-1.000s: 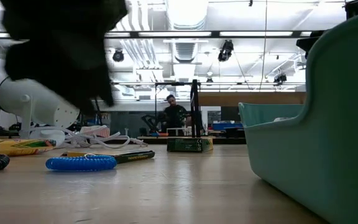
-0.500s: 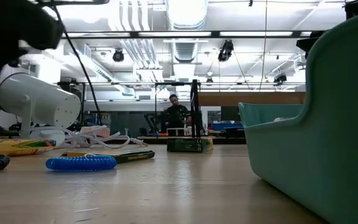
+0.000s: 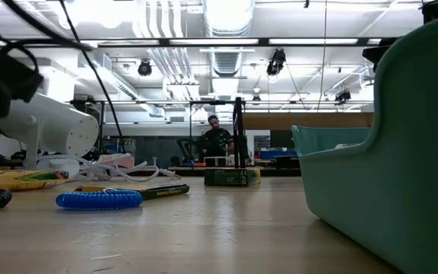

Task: Pick & Place Office Desk Supplies
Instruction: Put the orange rubber band into the blue bin

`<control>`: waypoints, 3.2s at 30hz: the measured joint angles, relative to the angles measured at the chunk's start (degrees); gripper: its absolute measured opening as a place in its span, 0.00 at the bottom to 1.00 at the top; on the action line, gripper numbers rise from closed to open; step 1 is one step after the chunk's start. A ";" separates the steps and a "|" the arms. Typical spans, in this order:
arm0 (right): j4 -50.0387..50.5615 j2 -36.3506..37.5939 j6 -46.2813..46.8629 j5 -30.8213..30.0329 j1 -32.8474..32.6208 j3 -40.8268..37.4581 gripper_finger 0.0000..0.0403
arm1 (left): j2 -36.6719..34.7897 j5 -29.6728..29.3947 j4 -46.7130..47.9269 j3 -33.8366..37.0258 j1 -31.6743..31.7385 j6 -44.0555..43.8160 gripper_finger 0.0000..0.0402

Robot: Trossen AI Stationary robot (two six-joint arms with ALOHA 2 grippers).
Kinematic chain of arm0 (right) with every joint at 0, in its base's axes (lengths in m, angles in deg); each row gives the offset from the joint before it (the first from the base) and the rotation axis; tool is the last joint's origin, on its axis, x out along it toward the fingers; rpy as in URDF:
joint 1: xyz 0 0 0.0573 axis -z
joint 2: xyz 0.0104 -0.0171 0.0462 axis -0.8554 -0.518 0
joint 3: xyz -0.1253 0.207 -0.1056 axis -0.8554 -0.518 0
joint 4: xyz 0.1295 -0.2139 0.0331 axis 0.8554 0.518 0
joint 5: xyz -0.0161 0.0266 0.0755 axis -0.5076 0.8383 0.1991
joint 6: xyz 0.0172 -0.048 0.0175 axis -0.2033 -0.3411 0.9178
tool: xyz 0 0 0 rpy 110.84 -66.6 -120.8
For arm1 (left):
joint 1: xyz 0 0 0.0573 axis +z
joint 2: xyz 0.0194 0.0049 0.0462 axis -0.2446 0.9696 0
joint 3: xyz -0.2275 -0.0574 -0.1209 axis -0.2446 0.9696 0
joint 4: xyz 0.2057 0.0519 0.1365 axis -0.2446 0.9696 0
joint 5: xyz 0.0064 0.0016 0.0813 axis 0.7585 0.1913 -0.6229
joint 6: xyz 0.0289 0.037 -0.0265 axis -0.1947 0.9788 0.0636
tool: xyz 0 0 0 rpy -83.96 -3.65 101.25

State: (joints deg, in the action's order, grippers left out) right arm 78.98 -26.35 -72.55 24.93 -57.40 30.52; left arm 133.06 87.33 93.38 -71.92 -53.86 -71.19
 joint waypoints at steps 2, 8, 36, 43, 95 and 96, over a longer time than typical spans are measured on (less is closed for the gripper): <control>0.00 0.00 0.00 0.00 -0.01 0.00 0.02 | 0.02 0.05 -1.88 1.23 -0.02 0.00 0.38; -0.02 -0.01 0.01 0.00 0.00 0.01 0.02 | -0.11 0.18 -4.10 2.48 0.00 0.04 0.36; -0.02 -0.01 -0.01 0.00 -0.02 -0.01 0.02 | 0.00 1.05 -4.75 2.44 0.04 0.43 0.29; -0.02 -0.01 -0.01 0.00 -0.02 0.00 0.02 | 0.00 1.03 -4.99 2.44 0.04 0.42 0.29; -0.02 -0.01 -0.01 -0.01 -0.02 0.00 0.02 | -1.81 -3.65 -6.03 2.63 -1.08 3.29 0.29; -0.02 -0.01 -0.01 -0.01 -0.02 0.01 0.02 | -1.81 -3.59 -6.89 3.09 -1.13 3.22 0.29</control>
State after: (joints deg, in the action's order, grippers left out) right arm 78.95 -26.36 -72.56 24.92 -57.42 30.53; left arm 131.25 83.74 86.48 -68.83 -54.98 -67.96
